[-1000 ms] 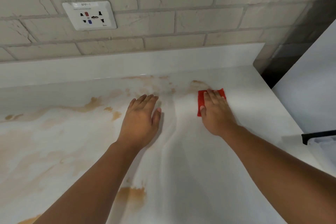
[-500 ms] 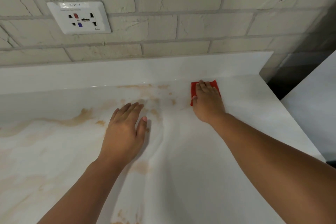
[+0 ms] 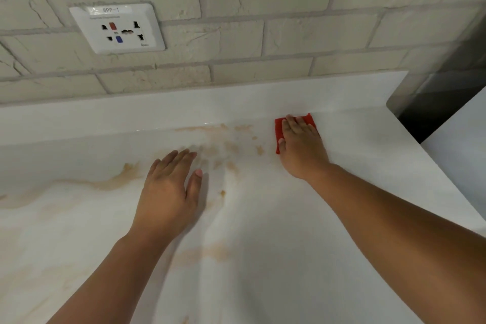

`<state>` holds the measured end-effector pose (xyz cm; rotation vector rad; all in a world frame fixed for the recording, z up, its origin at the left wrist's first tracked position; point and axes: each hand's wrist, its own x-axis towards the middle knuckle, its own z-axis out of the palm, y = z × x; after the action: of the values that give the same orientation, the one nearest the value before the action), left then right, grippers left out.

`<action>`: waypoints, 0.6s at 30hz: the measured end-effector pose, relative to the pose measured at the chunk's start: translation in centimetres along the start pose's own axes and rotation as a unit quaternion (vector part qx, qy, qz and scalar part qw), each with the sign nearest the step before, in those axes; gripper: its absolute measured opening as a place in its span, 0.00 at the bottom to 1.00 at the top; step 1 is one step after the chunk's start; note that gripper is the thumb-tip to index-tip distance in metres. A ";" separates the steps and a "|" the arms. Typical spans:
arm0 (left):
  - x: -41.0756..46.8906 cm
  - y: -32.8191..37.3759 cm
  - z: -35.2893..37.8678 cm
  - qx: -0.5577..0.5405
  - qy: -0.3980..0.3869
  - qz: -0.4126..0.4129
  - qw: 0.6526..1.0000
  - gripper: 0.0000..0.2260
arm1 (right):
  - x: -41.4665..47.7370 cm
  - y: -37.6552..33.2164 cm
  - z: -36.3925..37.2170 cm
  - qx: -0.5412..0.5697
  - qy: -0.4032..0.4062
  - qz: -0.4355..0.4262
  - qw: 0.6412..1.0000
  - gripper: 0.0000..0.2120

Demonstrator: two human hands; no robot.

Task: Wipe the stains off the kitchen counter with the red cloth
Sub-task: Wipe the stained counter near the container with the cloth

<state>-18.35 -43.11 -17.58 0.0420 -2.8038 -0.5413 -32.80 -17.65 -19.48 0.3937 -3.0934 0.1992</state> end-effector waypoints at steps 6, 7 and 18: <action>-0.2 -0.9 -0.3 0.010 -0.001 -0.007 1.000 0.22 | -1.5 -7.3 1.0 0.016 -0.012 -0.119 0.993 0.27; -0.2 -1.0 -0.2 0.016 -0.005 -0.003 1.000 0.22 | -2.3 -7.7 1.1 0.021 -0.019 -0.141 0.990 0.27; 1.1 -4.6 -2.1 0.023 -0.006 -0.028 0.999 0.24 | -0.5 -5.2 0.4 0.014 -0.012 -0.056 0.998 0.28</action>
<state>-18.94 -48.18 -17.12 0.1260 -2.8349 -0.4911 -30.97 -22.55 -19.24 0.5735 -3.0838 0.2368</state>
